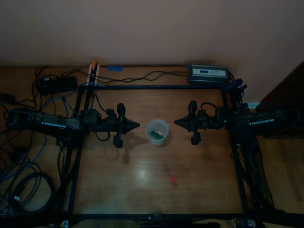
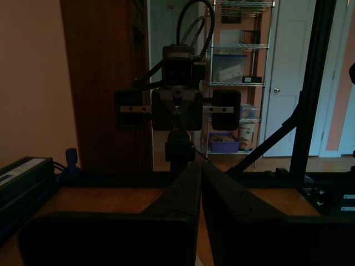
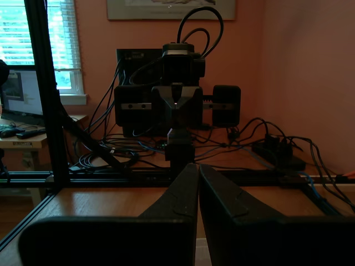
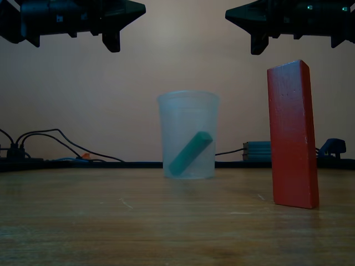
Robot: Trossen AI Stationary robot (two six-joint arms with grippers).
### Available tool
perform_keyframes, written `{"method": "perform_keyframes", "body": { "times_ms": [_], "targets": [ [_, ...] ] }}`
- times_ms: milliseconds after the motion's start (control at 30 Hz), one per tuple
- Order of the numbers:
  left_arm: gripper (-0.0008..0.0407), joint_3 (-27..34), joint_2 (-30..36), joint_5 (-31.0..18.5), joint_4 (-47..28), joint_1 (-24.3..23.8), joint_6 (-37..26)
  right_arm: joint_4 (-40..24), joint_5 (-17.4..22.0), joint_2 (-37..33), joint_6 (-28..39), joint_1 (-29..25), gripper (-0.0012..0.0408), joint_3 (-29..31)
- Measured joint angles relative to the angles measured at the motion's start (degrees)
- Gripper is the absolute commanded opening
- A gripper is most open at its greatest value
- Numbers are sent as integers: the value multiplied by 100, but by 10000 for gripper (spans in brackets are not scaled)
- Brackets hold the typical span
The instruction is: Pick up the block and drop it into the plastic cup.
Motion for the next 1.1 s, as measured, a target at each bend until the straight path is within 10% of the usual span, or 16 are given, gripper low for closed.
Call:
{"method": "perform_keyframes", "body": {
  "times_ms": [800,1100],
  "targets": [
    [0,0,0,-2,-13,0,0,-122,-380,-22,-223,0,5,0],
    [0,0,0,-2,-13,0,0,-988,-1220,-201,-323,0,167,-2]
  ]
}}
